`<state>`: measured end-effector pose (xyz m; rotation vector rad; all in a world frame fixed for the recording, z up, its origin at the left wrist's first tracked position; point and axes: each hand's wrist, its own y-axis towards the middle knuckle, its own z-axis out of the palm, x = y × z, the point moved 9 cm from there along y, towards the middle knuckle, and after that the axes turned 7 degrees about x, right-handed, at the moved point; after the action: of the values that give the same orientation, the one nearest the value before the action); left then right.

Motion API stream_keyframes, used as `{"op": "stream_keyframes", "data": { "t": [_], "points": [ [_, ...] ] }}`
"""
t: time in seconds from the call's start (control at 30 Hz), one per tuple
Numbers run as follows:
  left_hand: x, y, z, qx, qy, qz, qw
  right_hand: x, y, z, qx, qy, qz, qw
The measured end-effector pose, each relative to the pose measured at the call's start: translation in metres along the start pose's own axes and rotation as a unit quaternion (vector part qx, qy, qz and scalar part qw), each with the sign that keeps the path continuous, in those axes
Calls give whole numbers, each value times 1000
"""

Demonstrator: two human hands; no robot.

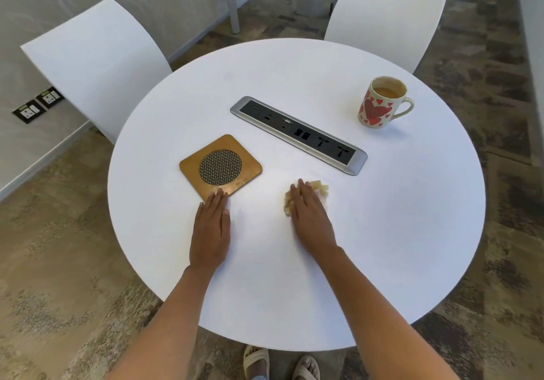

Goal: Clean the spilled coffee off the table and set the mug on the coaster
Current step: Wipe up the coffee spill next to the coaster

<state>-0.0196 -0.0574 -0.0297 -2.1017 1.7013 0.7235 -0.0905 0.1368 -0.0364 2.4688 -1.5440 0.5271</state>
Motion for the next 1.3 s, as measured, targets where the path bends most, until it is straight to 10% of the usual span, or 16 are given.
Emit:
{"op": "stream_keyframes", "data": {
  "t": [0.37, 0.63, 0.8, 1.13, 1.3],
  "points": [
    [12, 3, -2, -21, -75, -10, 997, 106, -73, 38, 76, -45, -233, 969],
    [12, 2, -1, -15, -68, -19, 997, -75, -81, -44, -51, -39, 88, 994],
    [12, 2, 0, -17, -63, -18, 998, -68, -145, -32, -125, -10, 261, 957],
    [8, 1, -1, -11, -44, -11, 999, 92, -128, 20, 39, -68, -102, 992],
    [13, 2, 0, -14, -57, -25, 998, -29, -121, -28, -49, -46, 71, 995]
  ]
}}
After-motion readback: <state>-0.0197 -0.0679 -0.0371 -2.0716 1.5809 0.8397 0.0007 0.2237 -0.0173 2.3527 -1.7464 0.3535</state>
